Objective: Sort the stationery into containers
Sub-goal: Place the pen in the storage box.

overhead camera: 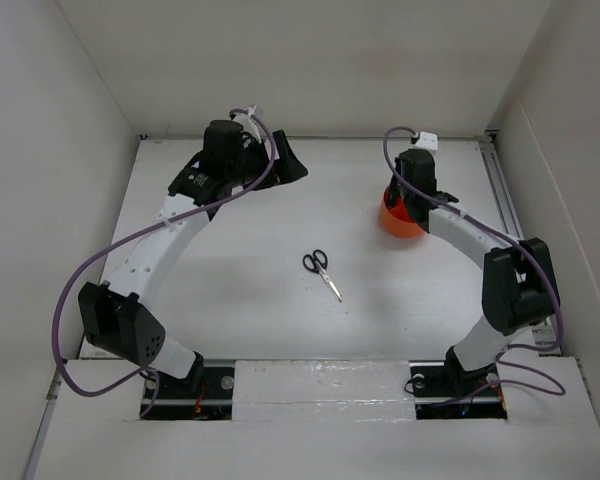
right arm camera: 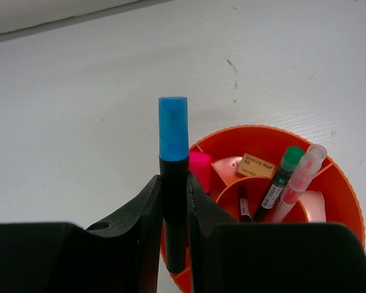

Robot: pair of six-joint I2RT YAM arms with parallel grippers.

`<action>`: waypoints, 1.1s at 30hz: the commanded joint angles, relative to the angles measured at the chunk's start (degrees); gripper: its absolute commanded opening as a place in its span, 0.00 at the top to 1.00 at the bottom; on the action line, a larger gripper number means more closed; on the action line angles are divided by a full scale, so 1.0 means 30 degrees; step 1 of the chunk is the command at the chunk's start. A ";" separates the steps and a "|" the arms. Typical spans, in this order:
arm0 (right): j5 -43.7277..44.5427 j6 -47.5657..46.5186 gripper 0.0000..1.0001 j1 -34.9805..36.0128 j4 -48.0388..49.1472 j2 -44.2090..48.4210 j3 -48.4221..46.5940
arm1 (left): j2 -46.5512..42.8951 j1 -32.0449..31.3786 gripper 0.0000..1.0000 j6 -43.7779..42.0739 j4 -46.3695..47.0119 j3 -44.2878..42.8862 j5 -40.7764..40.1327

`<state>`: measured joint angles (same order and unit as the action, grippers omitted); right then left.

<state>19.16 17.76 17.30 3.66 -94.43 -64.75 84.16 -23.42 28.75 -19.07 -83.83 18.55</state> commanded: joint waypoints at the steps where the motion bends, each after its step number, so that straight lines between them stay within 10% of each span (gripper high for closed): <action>1: 0.0440 0.0116 1.00 -0.0054 0.0479 -0.0134 -0.1121 | -0.1012 0.0043 0.00 -0.0414 0.0673 0.0374 0.0525; 27: 0.0850 0.0291 0.99 -0.0054 -0.0254 -0.1100 -0.0946 | -0.1598 0.0043 0.00 -0.0942 0.0497 0.1079 0.0527; 33: 0.0850 0.0672 0.82 0.0122 -0.0459 -0.0926 -0.0889 | -0.1598 0.0043 0.00 -0.0942 0.0497 0.1079 0.0527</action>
<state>20.73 18.37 17.32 1.87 -97.93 -65.87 82.17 -23.42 26.92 -18.85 -81.08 19.42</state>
